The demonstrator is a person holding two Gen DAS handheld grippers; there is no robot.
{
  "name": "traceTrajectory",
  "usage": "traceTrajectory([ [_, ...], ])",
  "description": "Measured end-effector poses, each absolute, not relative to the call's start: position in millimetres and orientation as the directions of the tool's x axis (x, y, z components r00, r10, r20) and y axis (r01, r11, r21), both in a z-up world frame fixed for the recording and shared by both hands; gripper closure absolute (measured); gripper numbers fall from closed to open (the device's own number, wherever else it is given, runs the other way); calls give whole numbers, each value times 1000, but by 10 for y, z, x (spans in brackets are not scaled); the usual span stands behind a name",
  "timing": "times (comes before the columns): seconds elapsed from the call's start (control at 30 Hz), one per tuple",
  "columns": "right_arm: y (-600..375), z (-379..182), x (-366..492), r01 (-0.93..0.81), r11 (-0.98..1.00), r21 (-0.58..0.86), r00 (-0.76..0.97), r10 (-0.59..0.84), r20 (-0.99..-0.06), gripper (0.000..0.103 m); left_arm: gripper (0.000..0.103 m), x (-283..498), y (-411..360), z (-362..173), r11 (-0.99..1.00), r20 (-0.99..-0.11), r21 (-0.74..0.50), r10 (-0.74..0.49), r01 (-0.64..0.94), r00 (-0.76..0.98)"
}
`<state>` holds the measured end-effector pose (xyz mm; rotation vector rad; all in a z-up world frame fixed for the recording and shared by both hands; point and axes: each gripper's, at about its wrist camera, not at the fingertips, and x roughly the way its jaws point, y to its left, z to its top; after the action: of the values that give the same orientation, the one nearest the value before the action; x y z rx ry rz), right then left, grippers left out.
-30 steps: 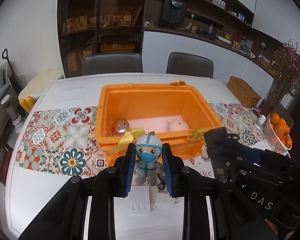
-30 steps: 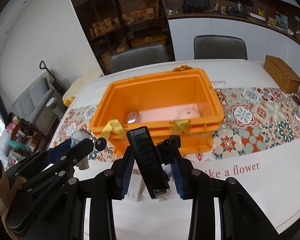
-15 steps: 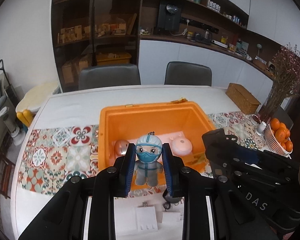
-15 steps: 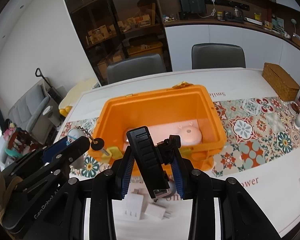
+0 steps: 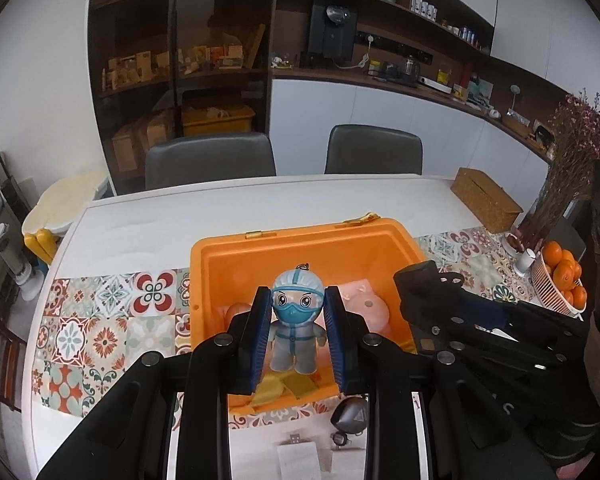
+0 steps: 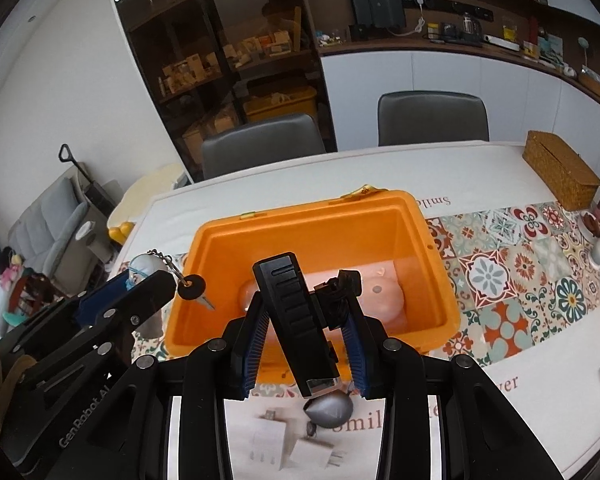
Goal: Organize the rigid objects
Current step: 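Lift the keychain and clip with both tools and carry them over the orange crate, then open the left tool dropping the keychain while the right releases the clip into the crate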
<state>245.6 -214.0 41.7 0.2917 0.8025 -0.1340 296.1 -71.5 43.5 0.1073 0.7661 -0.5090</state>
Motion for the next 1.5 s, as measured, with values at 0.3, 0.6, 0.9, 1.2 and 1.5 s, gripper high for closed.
traceTrajectory([
  [0.3,-2326,213,2885,279,941,191,614,-22,-789,66,76,3356,-830,207,871,-758,-126,-394,475,520],
  [0.6,-2372,-31,3197,293,940,173,525,-7,-851,66,76,3610,-937,-88,876,-840,-170,-368,451,398],
  [0.9,-2395,-220,3271,311,937,158,477,-10,-879,66,74,3692,-995,-245,882,-868,-148,-332,447,370],
  [1.2,-2378,-229,3311,305,940,155,478,-10,-879,66,30,3700,-770,-199,937,-860,-41,-209,346,466],
  [1.5,-2208,-248,3401,257,954,156,473,16,-881,63,17,3700,-421,-221,969,-857,-11,-136,246,497],
])
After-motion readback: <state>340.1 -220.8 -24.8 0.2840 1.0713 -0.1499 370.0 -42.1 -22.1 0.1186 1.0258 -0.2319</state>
